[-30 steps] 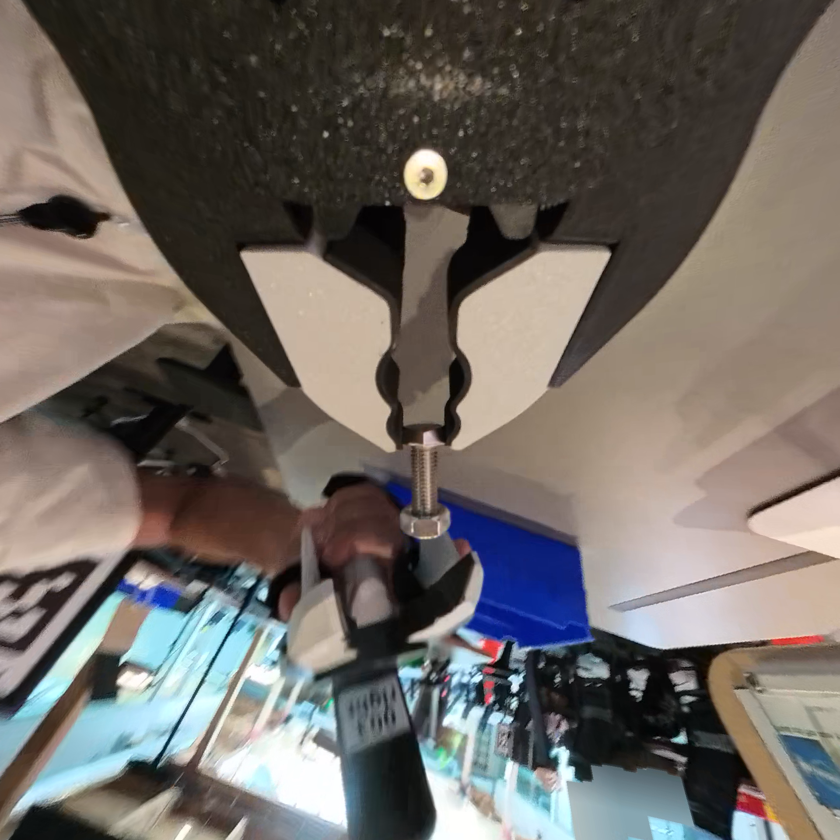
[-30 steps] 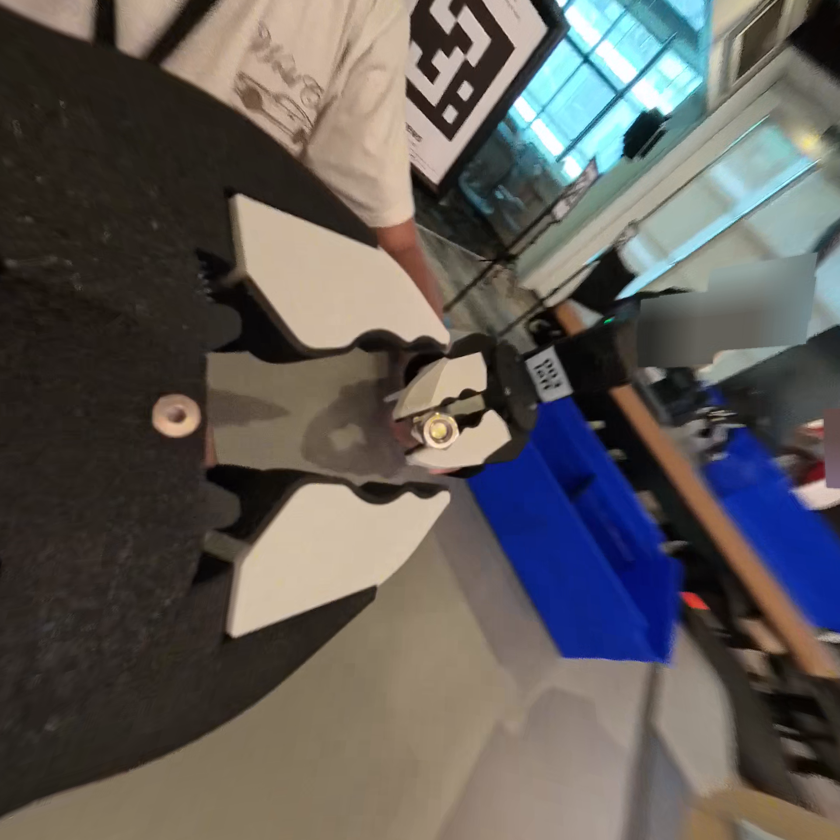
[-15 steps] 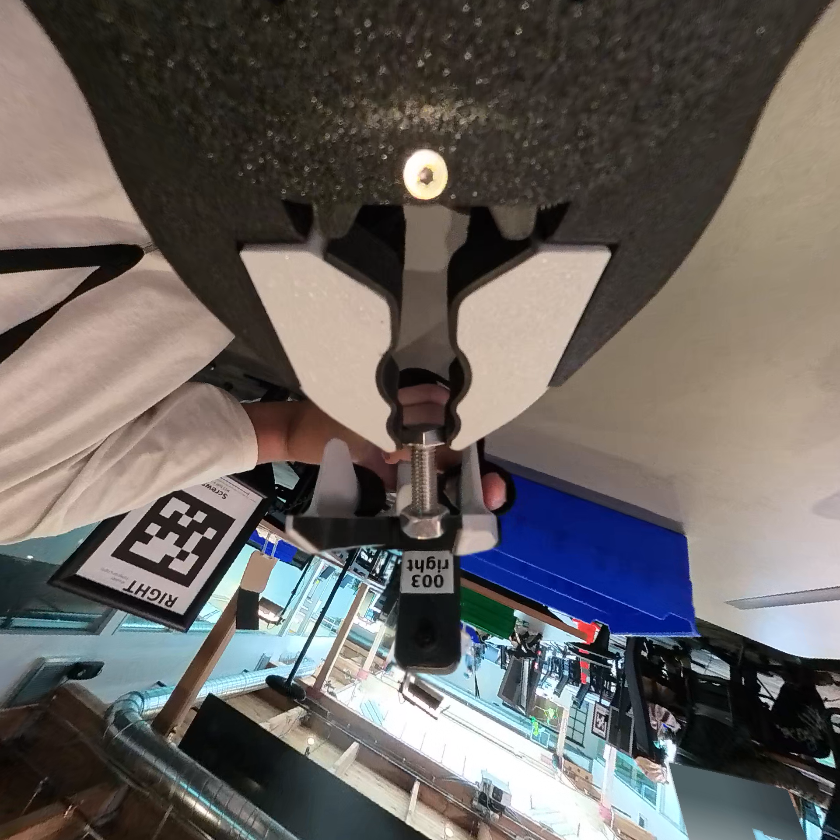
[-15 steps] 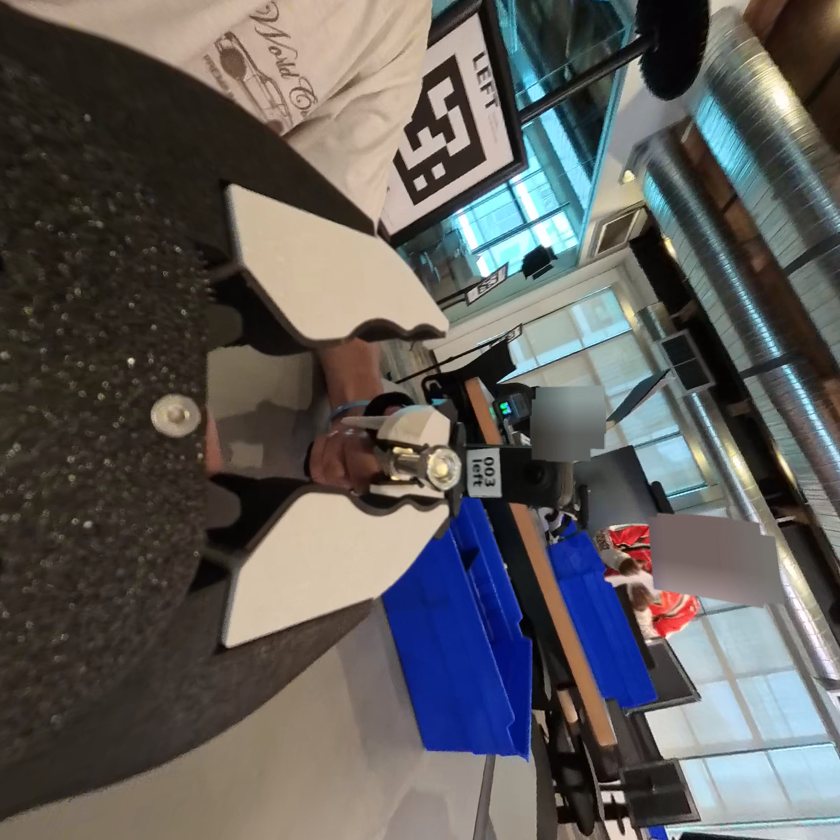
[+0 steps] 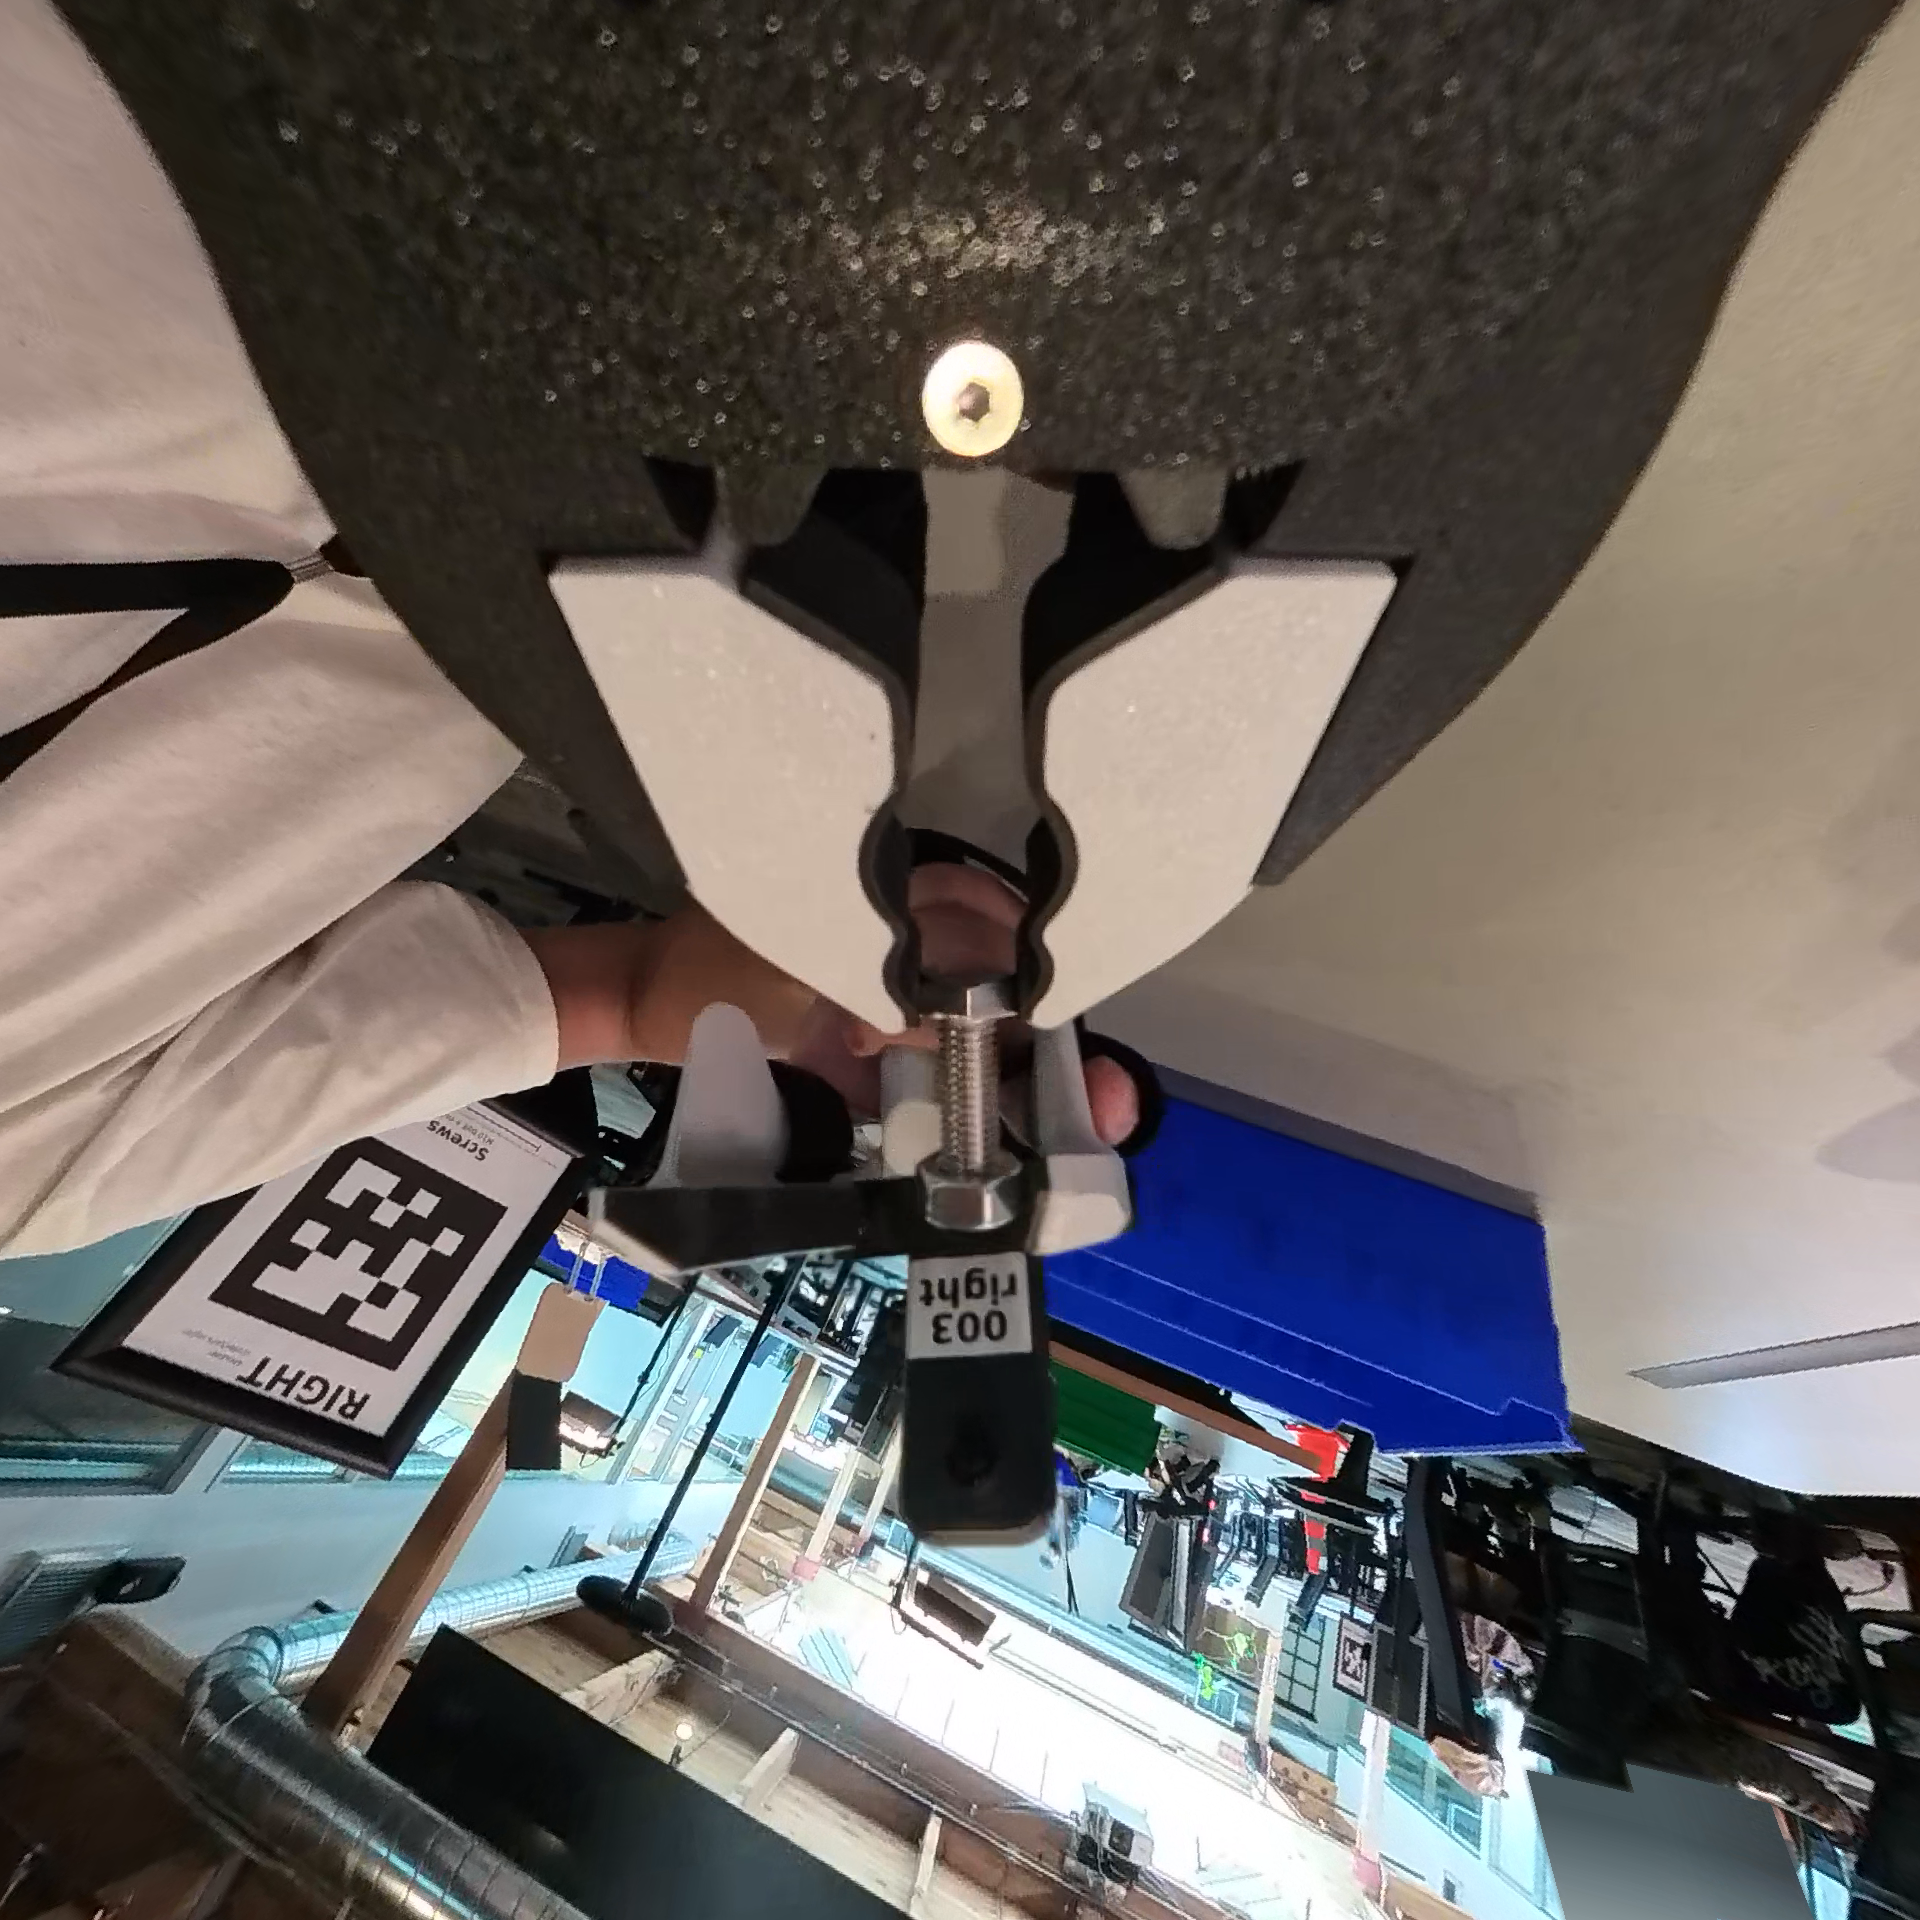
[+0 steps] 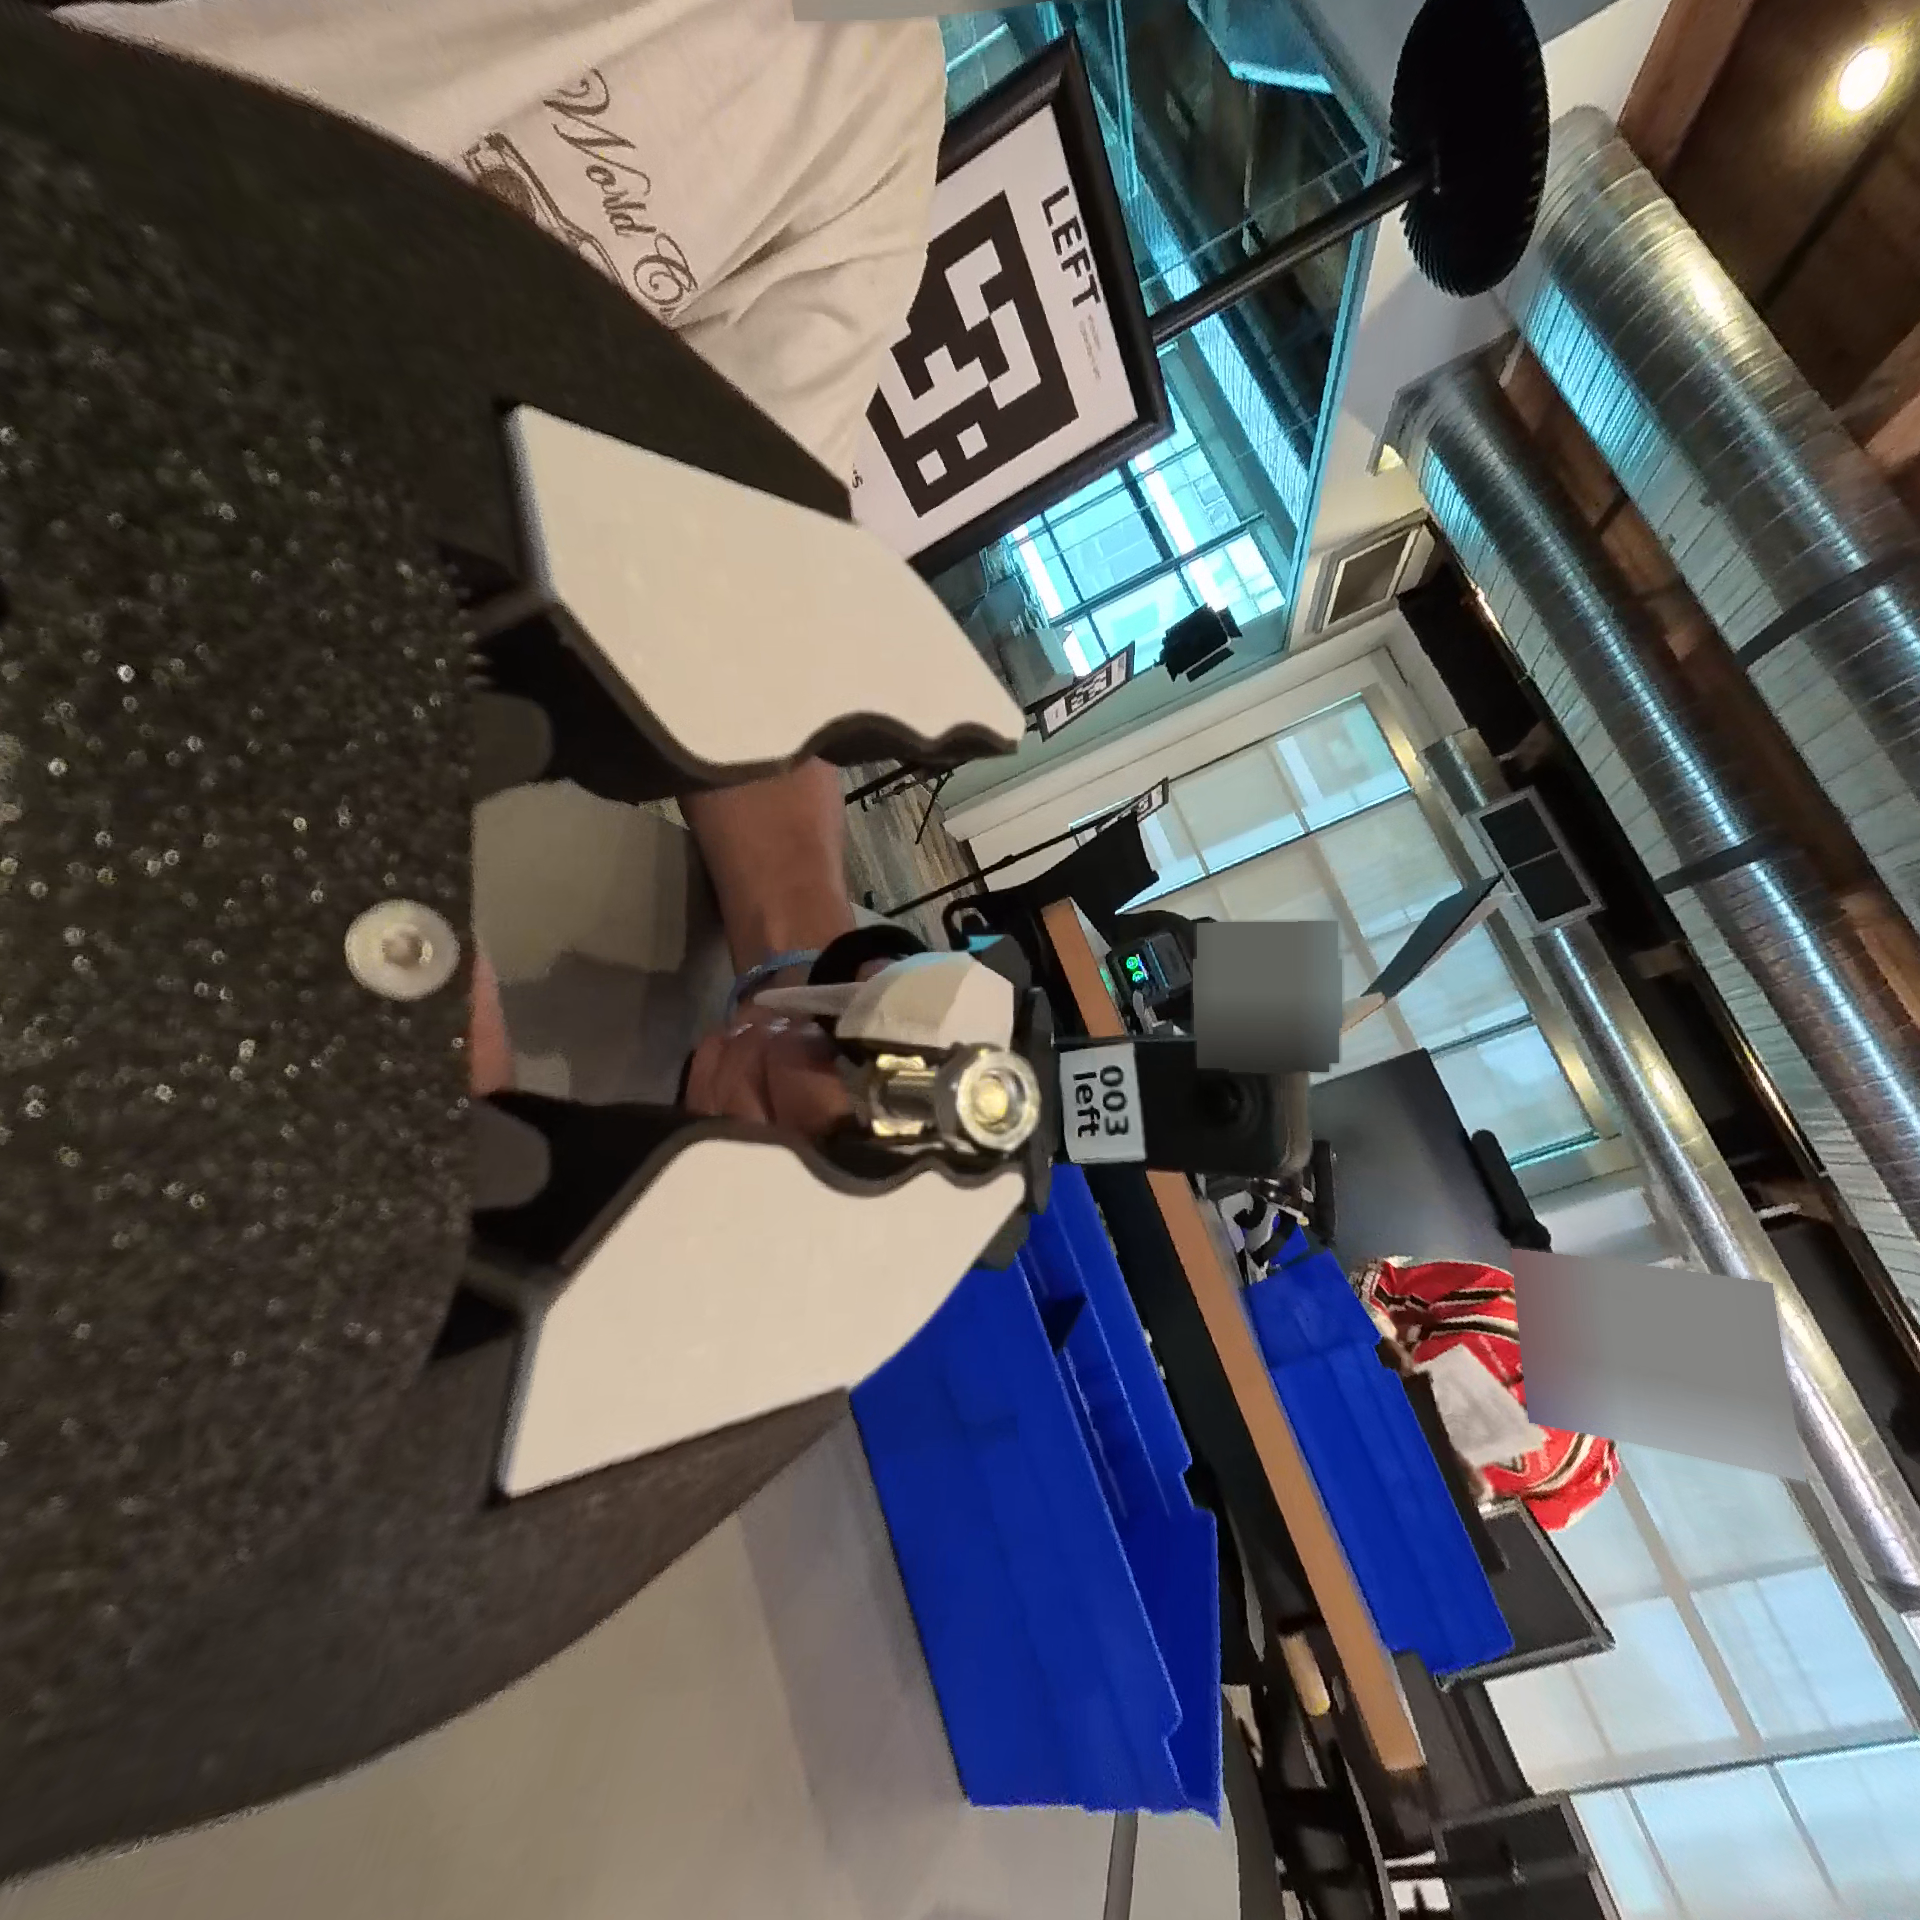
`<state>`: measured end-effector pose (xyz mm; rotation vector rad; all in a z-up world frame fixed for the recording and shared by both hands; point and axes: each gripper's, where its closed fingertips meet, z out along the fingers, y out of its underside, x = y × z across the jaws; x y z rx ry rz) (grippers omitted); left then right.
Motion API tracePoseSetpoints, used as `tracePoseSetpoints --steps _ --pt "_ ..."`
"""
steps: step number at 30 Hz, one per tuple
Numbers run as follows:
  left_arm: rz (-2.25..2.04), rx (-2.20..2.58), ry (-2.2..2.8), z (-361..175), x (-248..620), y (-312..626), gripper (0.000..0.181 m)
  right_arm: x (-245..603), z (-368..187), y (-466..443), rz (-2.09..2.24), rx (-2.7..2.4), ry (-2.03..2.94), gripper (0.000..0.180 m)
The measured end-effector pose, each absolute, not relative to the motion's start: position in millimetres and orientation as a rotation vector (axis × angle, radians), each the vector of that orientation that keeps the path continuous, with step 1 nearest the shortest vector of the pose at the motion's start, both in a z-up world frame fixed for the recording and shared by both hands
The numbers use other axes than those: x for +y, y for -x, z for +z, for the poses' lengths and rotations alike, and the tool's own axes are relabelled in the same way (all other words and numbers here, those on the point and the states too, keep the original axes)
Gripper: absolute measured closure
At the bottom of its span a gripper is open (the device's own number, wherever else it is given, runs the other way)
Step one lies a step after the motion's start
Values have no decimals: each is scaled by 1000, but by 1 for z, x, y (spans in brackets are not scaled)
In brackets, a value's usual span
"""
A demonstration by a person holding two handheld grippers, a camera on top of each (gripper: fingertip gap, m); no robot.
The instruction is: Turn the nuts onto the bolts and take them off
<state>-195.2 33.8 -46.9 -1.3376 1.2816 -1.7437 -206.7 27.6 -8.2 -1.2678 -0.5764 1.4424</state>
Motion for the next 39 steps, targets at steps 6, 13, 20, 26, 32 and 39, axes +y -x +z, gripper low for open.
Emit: tracePoseSetpoints --steps 6,13,20,26,32,39 --pt "-1738 1239 1335 -41 42 201 164 28 -13 202 1430 -566 1289 110" --pt "-1713 1312 1335 -48 30 194 164 29 -6 212 1432 -583 1257 110" --pt "-1711 1224 1331 -37 46 203 164 26 -13 207 1412 -577 1282 110" --pt "-1706 1303 1319 -43 32 197 164 37 -8 209 1411 -553 1272 109" --pt "-1665 1306 1337 -47 34 193 164 30 -8 217 1404 -579 1266 104" --pt "-1676 1222 1318 -32 48 206 164 32 -10 212 1392 -572 1272 109"
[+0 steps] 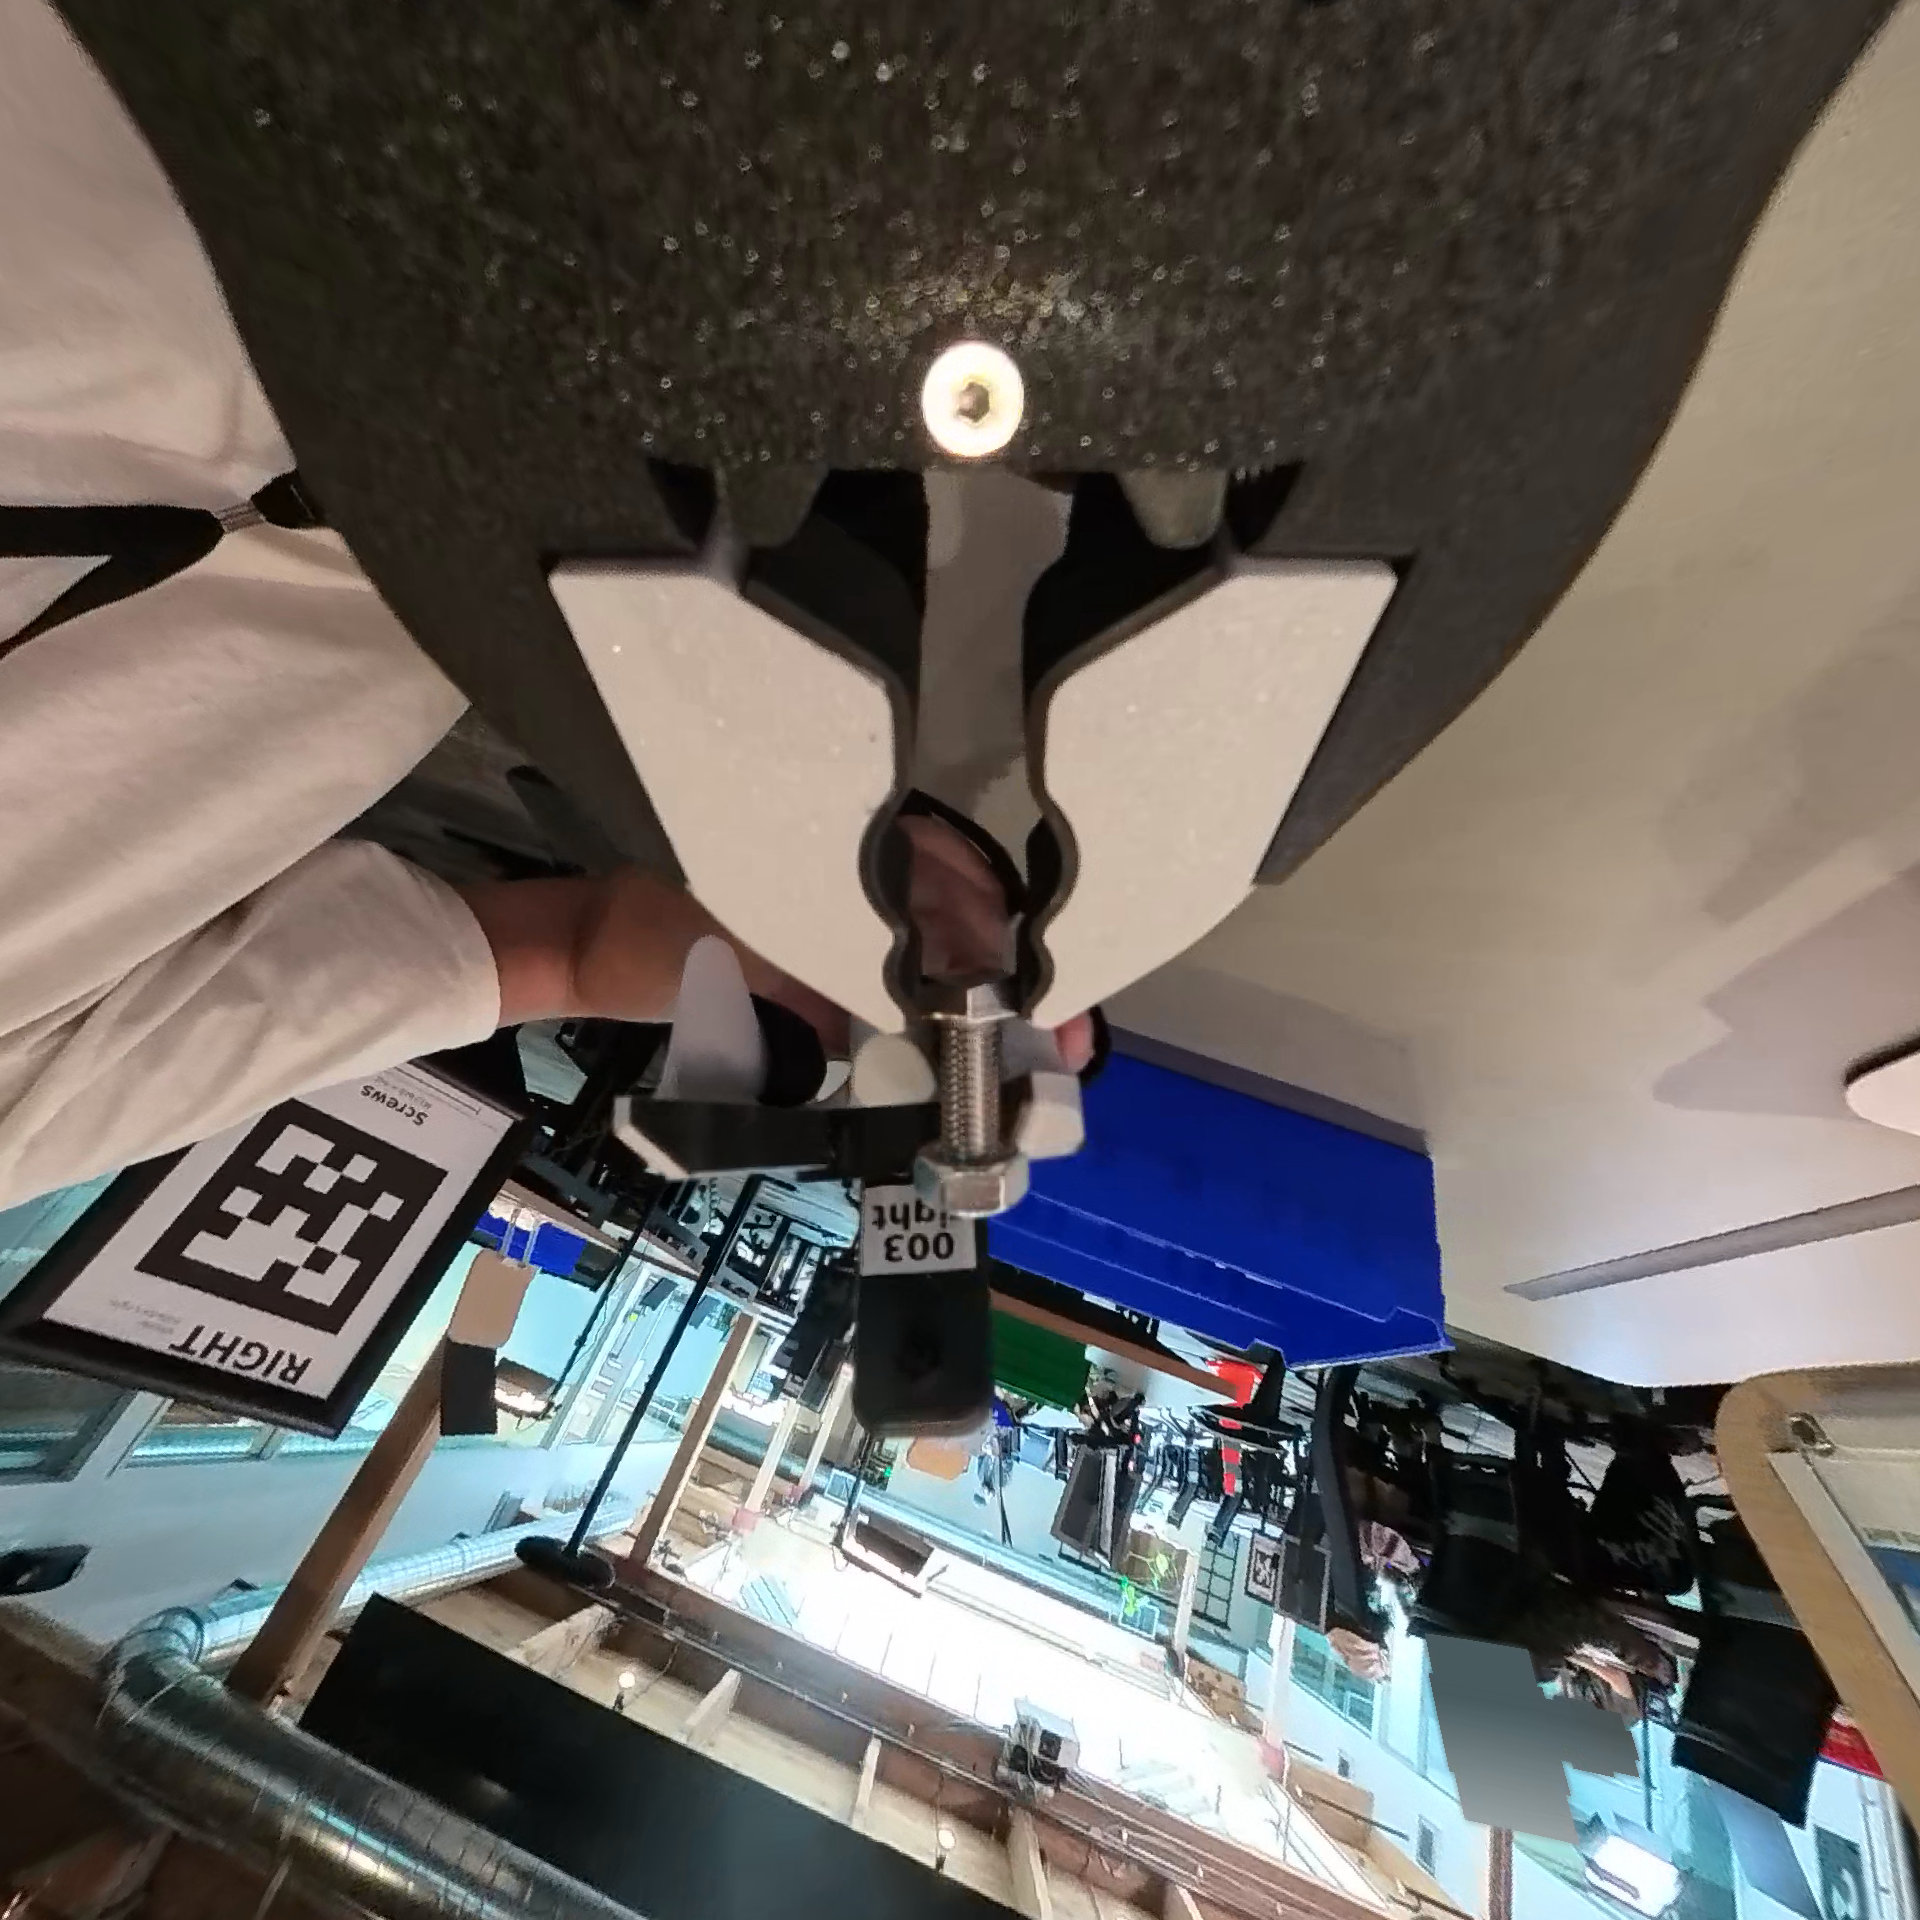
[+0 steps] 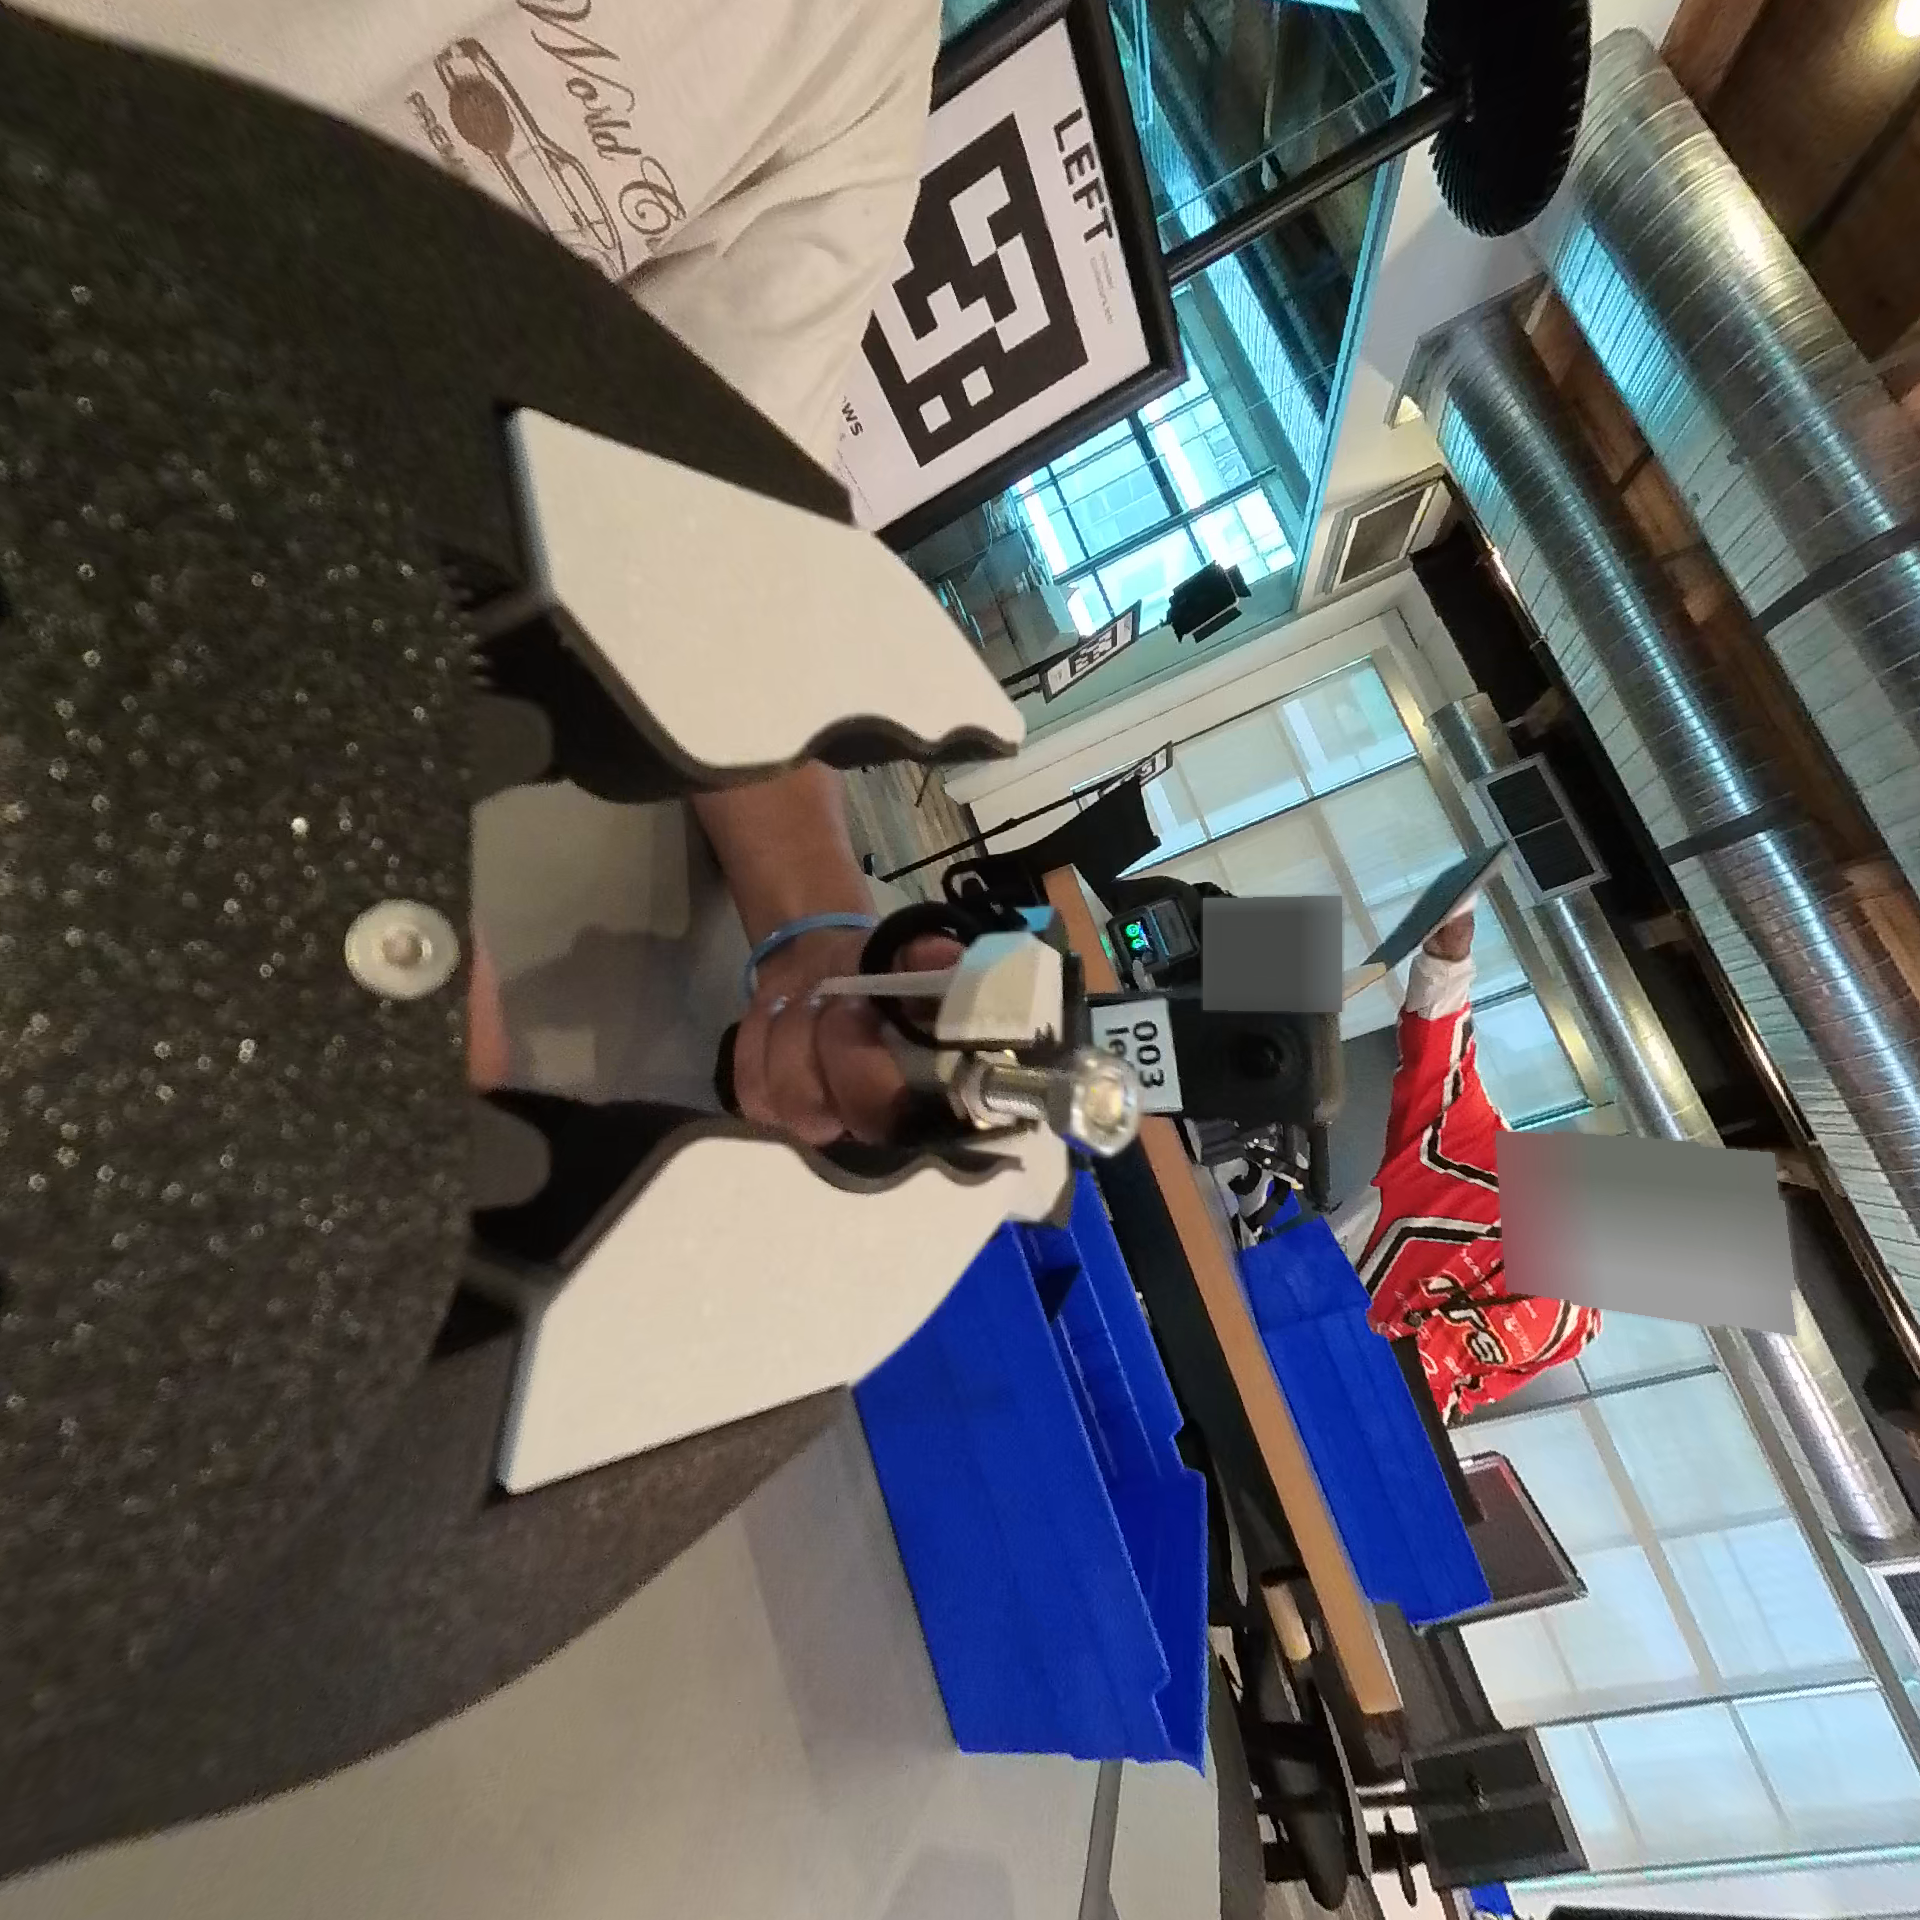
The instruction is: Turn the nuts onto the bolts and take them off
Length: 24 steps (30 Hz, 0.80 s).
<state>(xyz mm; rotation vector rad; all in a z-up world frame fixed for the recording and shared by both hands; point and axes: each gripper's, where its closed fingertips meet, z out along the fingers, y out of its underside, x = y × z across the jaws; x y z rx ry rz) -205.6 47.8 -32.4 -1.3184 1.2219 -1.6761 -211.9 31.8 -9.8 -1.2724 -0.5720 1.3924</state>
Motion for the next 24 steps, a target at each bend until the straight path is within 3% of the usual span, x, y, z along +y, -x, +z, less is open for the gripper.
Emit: tracePoseSetpoints --steps 7,9,14,24 --pt "-1665 1307 1317 -42 31 195 164 31 1 223 1415 -579 1234 108" --pt "-1664 1275 1316 -39 37 197 164 30 -2 223 1391 -572 1245 101" --pt "-1661 1200 1312 -27 50 207 164 31 -4 213 1376 -557 1242 109" --pt "-1683 1223 1306 -29 43 201 164 30 3 218 1391 -542 1213 102"
